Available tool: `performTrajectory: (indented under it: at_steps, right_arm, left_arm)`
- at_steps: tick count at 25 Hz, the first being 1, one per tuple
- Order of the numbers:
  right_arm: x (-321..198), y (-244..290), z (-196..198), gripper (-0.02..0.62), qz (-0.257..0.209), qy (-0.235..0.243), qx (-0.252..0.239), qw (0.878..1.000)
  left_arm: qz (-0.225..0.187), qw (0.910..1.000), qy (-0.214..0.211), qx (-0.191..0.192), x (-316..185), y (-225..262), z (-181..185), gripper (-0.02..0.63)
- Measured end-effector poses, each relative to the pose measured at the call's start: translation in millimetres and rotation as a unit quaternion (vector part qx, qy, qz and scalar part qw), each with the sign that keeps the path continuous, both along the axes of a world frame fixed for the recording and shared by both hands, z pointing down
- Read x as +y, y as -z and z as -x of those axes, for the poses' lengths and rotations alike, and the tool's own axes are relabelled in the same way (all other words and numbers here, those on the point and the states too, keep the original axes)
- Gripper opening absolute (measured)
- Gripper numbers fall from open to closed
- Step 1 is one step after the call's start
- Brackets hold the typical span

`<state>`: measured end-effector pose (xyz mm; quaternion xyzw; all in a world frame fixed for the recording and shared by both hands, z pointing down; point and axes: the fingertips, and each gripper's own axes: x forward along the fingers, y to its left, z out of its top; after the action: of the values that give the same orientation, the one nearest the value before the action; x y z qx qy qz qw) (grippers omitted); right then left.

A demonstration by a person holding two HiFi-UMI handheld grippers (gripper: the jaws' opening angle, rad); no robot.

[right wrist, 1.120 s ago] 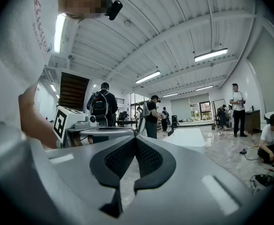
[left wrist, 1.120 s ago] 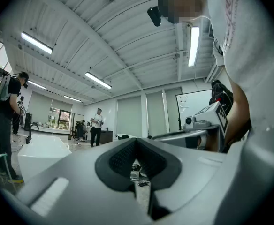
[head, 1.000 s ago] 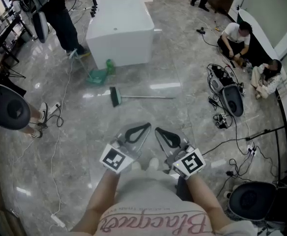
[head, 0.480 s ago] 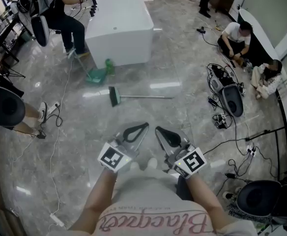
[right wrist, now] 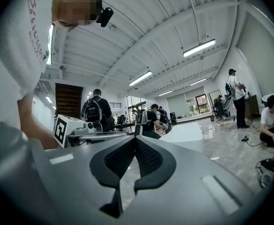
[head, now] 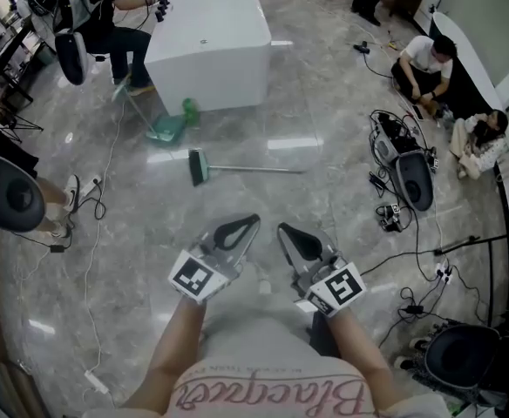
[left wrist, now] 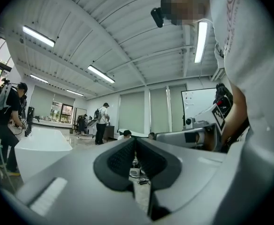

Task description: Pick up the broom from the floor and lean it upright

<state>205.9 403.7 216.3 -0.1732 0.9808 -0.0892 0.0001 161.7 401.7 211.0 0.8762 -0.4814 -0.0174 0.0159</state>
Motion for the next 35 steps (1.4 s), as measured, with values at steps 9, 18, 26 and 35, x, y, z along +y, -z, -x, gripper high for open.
performTrajectory:
  at_steps: [9,18,26,35]
  right_arm:
    - [-86.3,-15.6,8.0,0.002,0.014,-0.024,0.013,1.0]
    - [-206.3,-26.4,53.5,0.002,0.02,-0.064,0.039,0.997]
    - [-241.7,-62.4,55.0,0.002,0.067,-0.076,0.064,0.993]
    - [-304.2,-159.2,72.1,0.002,0.079,-0.027,0.107,0.991]
  left_arm:
    - [0.015,0.9997,-0.018,-0.005,-92.9,-16.8,20.0,0.006]
    - [0.023,0.9956,-0.091,0.006,-216.4,-24.7,54.4,0.009]
    - [0.071,0.9915,-0.109,-0.009,-269.4,-69.7,63.1,0.012]
    - [0.141,0.9815,-0.115,-0.061,-329.8,-216.9,72.6,0.081]
